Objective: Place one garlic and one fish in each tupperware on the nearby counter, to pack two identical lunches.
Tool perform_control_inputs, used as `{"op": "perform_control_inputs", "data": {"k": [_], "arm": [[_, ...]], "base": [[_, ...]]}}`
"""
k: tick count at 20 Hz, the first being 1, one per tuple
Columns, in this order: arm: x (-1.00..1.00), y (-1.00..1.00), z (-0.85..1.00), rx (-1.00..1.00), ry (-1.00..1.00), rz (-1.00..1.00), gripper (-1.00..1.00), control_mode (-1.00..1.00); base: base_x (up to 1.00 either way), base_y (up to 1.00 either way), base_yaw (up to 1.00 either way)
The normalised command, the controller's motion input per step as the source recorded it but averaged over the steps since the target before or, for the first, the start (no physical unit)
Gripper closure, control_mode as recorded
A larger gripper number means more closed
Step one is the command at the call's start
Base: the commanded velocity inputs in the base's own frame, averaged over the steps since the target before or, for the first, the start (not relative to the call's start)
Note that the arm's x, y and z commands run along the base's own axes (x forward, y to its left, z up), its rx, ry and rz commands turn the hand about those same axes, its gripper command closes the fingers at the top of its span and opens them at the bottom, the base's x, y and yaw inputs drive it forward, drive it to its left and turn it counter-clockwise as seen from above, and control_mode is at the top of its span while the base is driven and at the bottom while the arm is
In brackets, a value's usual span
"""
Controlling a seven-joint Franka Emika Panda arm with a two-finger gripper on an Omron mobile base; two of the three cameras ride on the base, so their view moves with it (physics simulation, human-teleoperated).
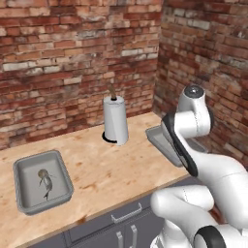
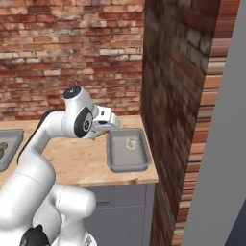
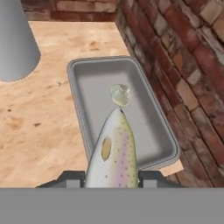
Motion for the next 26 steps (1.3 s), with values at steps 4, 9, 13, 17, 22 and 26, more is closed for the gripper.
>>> {"op": "perform_control_inputs", "data": {"k": [4,9,13,17,22,26], "arm": [[0.29,-0.10,-0.34,0.00,0.05,0.00,1.00,-1.00],[0.27,-0.12,-0.31,0.00,0.05,0.00,1.00,-1.00],[0.26,-0.22,-0.25,0.00,0.09,0.00,1.00,-1.00],[0.25,-0.14,-0.24,0.00,0.08,0.00,1.00,-1.00],[0.21,-0.07,-0.25,0.00,0.08,0.00,1.00,-1.00],[0.24,-0.12,-0.27,0.00,0.09,0.01,1.00,-1.00]], "base": [[0.00,0.00,0.00],[0.00,0.00,0.00],[0.00,0.00,0.00],[0.00,0.00,0.00],[0.00,0.00,0.00],[0.00,0.00,0.00]]}}
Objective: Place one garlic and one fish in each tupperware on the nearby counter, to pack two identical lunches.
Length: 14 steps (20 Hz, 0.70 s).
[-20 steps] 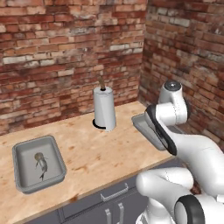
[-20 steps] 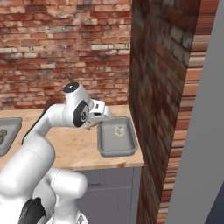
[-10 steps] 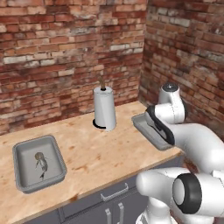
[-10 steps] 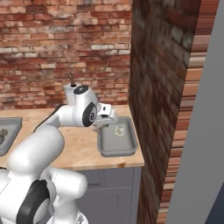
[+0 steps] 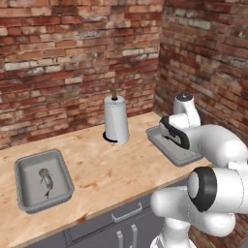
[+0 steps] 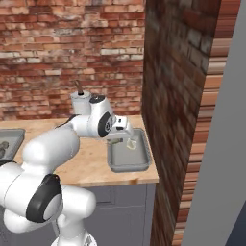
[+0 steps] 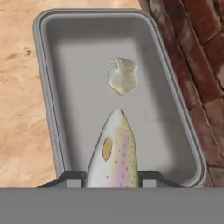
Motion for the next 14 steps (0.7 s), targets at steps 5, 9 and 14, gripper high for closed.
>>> {"op": "perform_control_inputs", "data": {"k": [5,9,14], "arm": [[0.23,-0.10,-0.25,0.00,0.10,0.01,1.00,-1.00],[0.24,-0.03,-0.26,0.00,0.10,0.01,1.00,-1.00],[0.23,-0.04,-0.26,0.00,0.09,0.02,1.00,-1.00]], "base": [[0.00,0.00,0.00],[0.00,0.00,0.00],[0.00,0.00,0.00]]}}
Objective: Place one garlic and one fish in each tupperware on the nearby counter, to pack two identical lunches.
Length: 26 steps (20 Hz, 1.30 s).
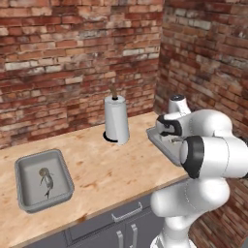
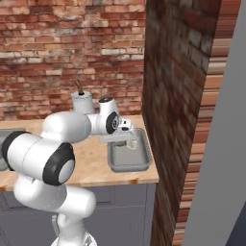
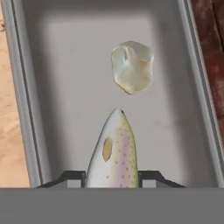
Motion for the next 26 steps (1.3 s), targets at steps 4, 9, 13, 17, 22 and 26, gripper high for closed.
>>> {"op": "perform_control_inputs", "data": {"k": [4,9,13,17,22,26], "arm": [[0.18,-0.12,-0.26,0.00,0.06,0.02,1.00,-1.00],[0.12,-0.16,-0.24,0.00,0.02,0.05,1.00,-1.00],[0.19,-0.04,-0.24,0.00,0.00,0.07,1.00,-1.00],[0.26,0.00,-0.23,0.00,0.00,0.10,1.00,-1.00],[0.31,0.00,-0.21,0.00,0.00,0.10,1.00,-1.00],[0.35,0.00,-0.20,0.00,0.00,0.10,-1.00,-1.00]], "base": [[0.00,0.00,0.00],[0.00,0.00,0.00],[0.00,0.00,0.00],[0.00,0.00,0.00],[0.00,0.00,0.00],[0.00,0.00,0.00]]}}
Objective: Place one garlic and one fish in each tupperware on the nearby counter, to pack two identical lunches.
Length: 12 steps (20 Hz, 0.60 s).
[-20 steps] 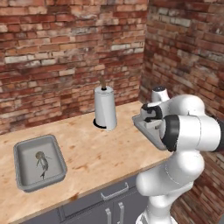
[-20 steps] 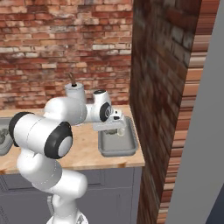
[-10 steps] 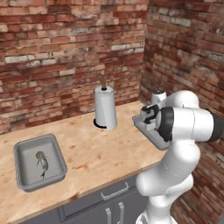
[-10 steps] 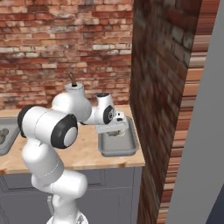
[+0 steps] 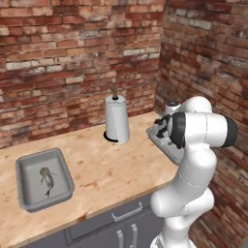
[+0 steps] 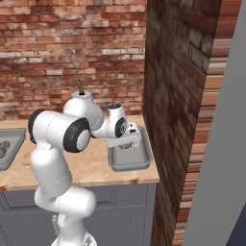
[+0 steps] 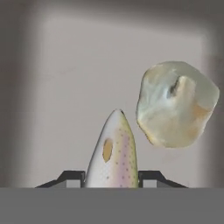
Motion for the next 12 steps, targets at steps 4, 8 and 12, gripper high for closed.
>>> {"op": "perform_control_inputs", "data": {"k": [4,8,12], "arm": [[0.29,-0.02,-0.15,0.00,0.00,0.10,-1.00,-1.00],[0.02,-0.11,0.00,0.00,0.00,0.07,-1.00,-1.00],[0.00,-0.09,0.09,0.00,0.00,0.02,-1.00,-1.00]], "base": [[0.00,0.00,0.00],[0.00,0.00,0.00],[0.00,0.00,0.00]]}}
